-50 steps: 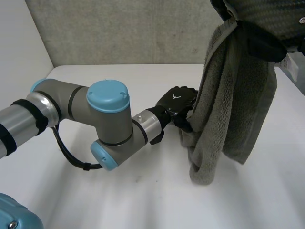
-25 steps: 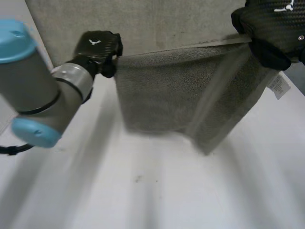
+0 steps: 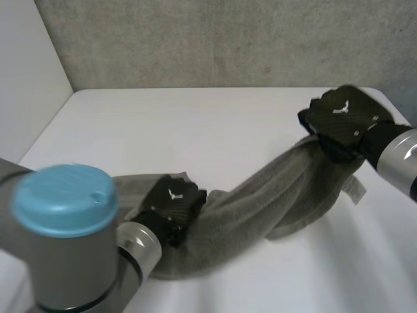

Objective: Fold the towel.

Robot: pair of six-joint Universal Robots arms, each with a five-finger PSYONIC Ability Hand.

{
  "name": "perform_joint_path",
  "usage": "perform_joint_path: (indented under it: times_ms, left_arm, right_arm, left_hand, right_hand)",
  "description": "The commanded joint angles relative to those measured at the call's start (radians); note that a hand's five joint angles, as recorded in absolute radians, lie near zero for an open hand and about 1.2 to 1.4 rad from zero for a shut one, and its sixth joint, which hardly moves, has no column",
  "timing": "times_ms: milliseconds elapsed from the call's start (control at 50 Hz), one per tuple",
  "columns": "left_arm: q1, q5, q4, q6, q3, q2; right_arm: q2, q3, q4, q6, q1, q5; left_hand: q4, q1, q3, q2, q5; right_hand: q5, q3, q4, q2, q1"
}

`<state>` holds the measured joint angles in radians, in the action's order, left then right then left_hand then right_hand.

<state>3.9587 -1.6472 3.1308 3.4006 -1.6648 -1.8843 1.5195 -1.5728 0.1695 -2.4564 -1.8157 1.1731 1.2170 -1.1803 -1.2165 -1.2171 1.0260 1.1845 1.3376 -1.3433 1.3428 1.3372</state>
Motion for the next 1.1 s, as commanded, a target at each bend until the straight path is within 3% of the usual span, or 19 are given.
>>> perform_joint_path:
  times_ms: [20, 40, 80, 180, 260, 360, 420, 480, 580, 680, 1100]
  left_arm:
    - [-0.006, 0.004, -0.002, -0.011, 0.043, -0.059]
    - [-0.006, 0.004, -0.002, -0.011, 0.043, -0.059]
    - [-0.009, 0.007, -0.002, -0.007, 0.056, -0.041]
    - [0.002, 0.010, 0.000, 0.002, 0.085, -0.012]
    - [0.027, 0.010, 0.000, 0.003, 0.112, -0.009]
    - [0.117, 0.012, 0.002, 0.043, 0.131, -0.025]
    - [0.198, 0.018, 0.000, 0.172, 0.122, -0.056]
    - [0.229, 0.032, -0.002, 0.210, 0.109, -0.062]
    - [0.307, 0.160, 0.000, 0.250, 0.031, -0.076]
    - [0.323, 0.217, 0.009, 0.253, -0.029, -0.076]
    - [0.327, 0.219, 0.160, 0.256, -0.040, -0.199]
  right_arm:
    - [-0.053, -0.052, -0.028, 0.036, -0.002, 0.002]
    - [-0.053, -0.052, -0.028, 0.036, -0.002, 0.002]
    - [-0.067, -0.073, -0.060, 0.043, -0.002, 0.003]
    - [-0.081, -0.102, -0.097, 0.043, -0.001, 0.003]
    - [-0.087, -0.121, -0.114, 0.043, -0.001, 0.003]
    - [-0.090, -0.144, -0.133, 0.045, 0.001, 0.003]
    - [-0.090, -0.157, -0.146, 0.045, 0.007, 0.003]
    - [-0.090, -0.159, -0.150, 0.045, 0.009, 0.003]
    - [-0.088, -0.161, -0.160, 0.043, 0.013, 0.002]
    - [-0.088, -0.165, -0.168, 0.043, 0.015, 0.002]
    - [-0.085, -0.214, -0.205, 0.045, 0.012, 0.002]
  left_hand:
    - [-0.172, 0.136, 0.172, 0.172, -0.156]
    - [-0.176, 0.139, 0.175, 0.176, -0.159]
    - [-0.641, 0.604, 0.640, 0.641, -0.624]
    - [-0.906, 0.869, 0.906, 0.906, -0.890]
    - [-0.907, 0.870, 0.906, 0.907, -0.890]
    - [-0.848, 0.811, 0.847, 0.848, -0.831]
    - [-0.725, 0.688, 0.725, 0.725, -0.709]
    - [-0.672, 0.635, 0.671, 0.672, -0.655]
    - [-0.511, 0.474, 0.510, 0.511, -0.494]
    - [-0.499, 0.462, 0.498, 0.499, -0.482]
    - [-0.516, 0.480, 0.516, 0.516, -0.500]
  right_hand:
    - [0.037, 0.059, -0.053, 0.053, 0.059]
    - [0.037, 0.059, -0.053, 0.053, 0.059]
    - [0.037, 0.059, -0.053, 0.053, 0.059]
    - [0.037, 0.059, -0.053, 0.053, 0.059]
    - [0.037, 0.059, -0.053, 0.053, 0.059]
    - [0.037, 0.059, -0.053, 0.053, 0.059]
    - [0.037, 0.059, -0.053, 0.053, 0.059]
    - [0.037, 0.059, -0.053, 0.053, 0.059]
    - [0.037, 0.059, -0.053, 0.053, 0.059]
    - [0.037, 0.059, -0.053, 0.053, 0.059]
    - [0.037, 0.059, -0.053, 0.053, 0.059]
